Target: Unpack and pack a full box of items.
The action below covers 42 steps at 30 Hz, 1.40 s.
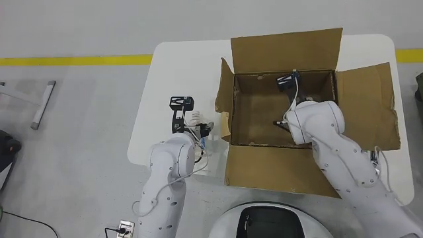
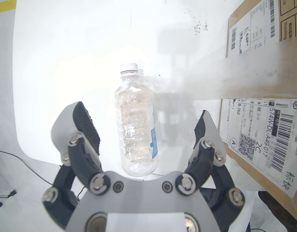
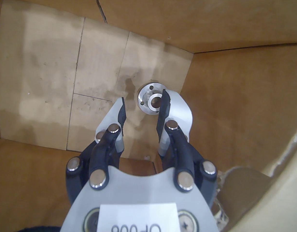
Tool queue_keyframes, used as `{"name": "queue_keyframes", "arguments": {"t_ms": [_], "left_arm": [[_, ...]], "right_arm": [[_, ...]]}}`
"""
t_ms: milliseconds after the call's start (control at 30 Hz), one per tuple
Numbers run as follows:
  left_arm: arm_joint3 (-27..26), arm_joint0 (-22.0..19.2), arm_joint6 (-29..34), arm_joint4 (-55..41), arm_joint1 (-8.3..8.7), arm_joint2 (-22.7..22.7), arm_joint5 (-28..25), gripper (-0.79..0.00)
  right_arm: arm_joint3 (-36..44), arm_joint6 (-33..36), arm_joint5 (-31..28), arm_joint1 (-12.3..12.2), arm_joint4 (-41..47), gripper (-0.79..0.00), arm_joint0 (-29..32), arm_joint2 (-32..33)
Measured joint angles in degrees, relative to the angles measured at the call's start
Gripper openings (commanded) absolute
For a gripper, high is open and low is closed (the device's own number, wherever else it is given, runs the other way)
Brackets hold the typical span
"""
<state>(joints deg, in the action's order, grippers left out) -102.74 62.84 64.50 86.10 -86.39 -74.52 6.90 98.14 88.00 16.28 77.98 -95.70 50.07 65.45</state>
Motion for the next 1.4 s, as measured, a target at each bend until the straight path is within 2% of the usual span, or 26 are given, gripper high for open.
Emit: {"name": "queue_keyframes", "arguments": {"t_ms": [367, 667, 1200, 1400], "left_arm": [[0.00, 0.00, 0.00, 0.00, 0.00, 0.00, 0.00, 0.000], [0.00, 0.00, 0.00, 0.00, 0.00, 0.00, 0.00, 0.000], [0.00, 0.00, 0.00, 0.00, 0.00, 0.00, 0.00, 0.000], [0.00, 0.00, 0.00, 0.00, 0.00, 0.00, 0.00, 0.000]], "right_arm": [[-3.59, 0.00, -2.60, 1.88, -3.38, -0.400, -0.36, 2.67], [-5.66, 0.00, -5.13, 3.84, -5.21, -0.329, 0.37, 4.58], [-10.06, 0.00, -8.12, 7.46, -8.44, -0.406, -0.53, 7.51], [-11.13, 0.00, -9.15, 8.79, -9.92, -0.480, -0.58, 8.67]]}}
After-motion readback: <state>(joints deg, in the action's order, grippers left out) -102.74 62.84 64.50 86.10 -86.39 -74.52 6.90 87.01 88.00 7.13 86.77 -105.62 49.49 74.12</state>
